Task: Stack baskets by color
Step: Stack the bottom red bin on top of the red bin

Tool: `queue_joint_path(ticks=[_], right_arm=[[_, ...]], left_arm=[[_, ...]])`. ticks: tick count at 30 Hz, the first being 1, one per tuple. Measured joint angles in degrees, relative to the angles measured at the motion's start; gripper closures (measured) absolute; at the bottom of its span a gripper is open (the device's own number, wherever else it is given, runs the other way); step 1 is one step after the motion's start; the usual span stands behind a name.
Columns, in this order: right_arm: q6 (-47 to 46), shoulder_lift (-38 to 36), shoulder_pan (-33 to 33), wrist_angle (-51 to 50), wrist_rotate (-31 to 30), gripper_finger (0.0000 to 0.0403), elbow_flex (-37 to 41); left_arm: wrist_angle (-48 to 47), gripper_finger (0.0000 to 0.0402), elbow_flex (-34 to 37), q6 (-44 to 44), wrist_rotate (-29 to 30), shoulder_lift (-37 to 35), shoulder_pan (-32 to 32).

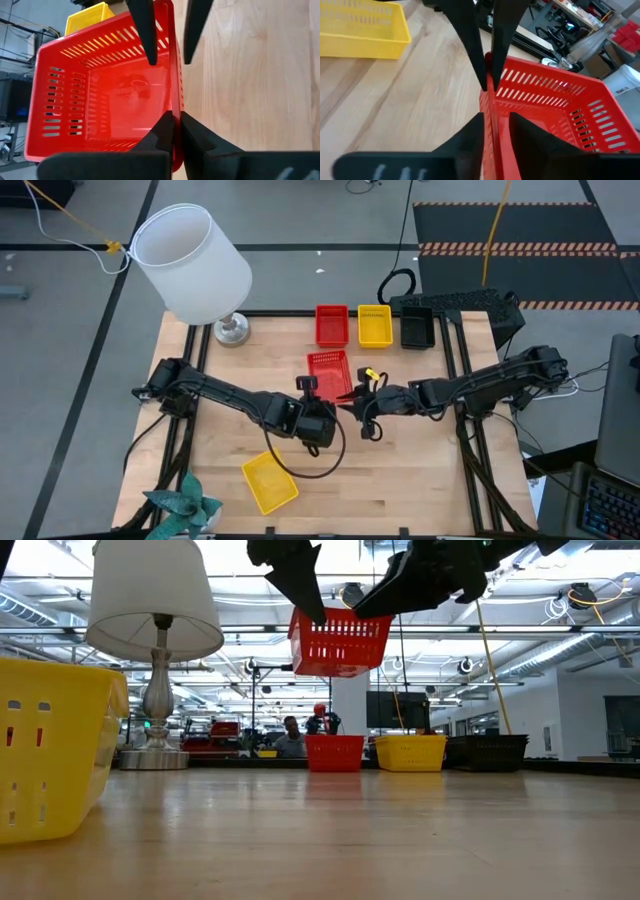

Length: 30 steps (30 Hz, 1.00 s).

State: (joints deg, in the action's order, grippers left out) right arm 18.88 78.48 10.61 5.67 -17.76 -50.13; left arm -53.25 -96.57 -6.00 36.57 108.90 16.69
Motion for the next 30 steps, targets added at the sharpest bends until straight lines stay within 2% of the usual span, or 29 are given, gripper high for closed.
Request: queue_joint_path(ticks=[7, 10, 12, 18, 22, 25, 30], right_arm=[[1.3, 0.0, -0.2, -1.3, 0.0, 0.0388, 0.0], [1.8, 0.0, -0.1, -1.1, -0.1, 0.0395, 0.0], [1.8, 0.0, -0.1, -1.1, -0.1, 0.0384, 0.0], [1.1, 0.0, -0.2, -0.8, -0.1, 0.0313, 0.0], [0.7, 0.0, -0.2, -0.9, -0.1, 0.0301, 0.0], [1.0, 0.0, -0.2, -1.6, -0.1, 0.0321, 0.0], [1.9, 0.0, -0.5, -1.9, 0.0, 0.0386, 0.0]], left_arm=[[0.0, 0.0394, 0.0, 0.0, 0.1, 0.0, 0.0], [0.1, 0.0385, 0.0, 0.0, 0.0, 0.0, 0.0], [0.2, 0.0381, 0.0, -0.1, 0.1, 0.0, 0.0], [0.6, 0.0394, 0.0, -0.1, 0.1, 0.0, 0.0], [1.0, 0.0380, 0.0, -0.1, 0.1, 0.0, 0.0], [1.1, 0.0377, 0.0, -0.1, 0.1, 0.0, 0.0], [1.2, 0.0393, 0.0, 0.0, 0.0, 0.0, 0.0]])
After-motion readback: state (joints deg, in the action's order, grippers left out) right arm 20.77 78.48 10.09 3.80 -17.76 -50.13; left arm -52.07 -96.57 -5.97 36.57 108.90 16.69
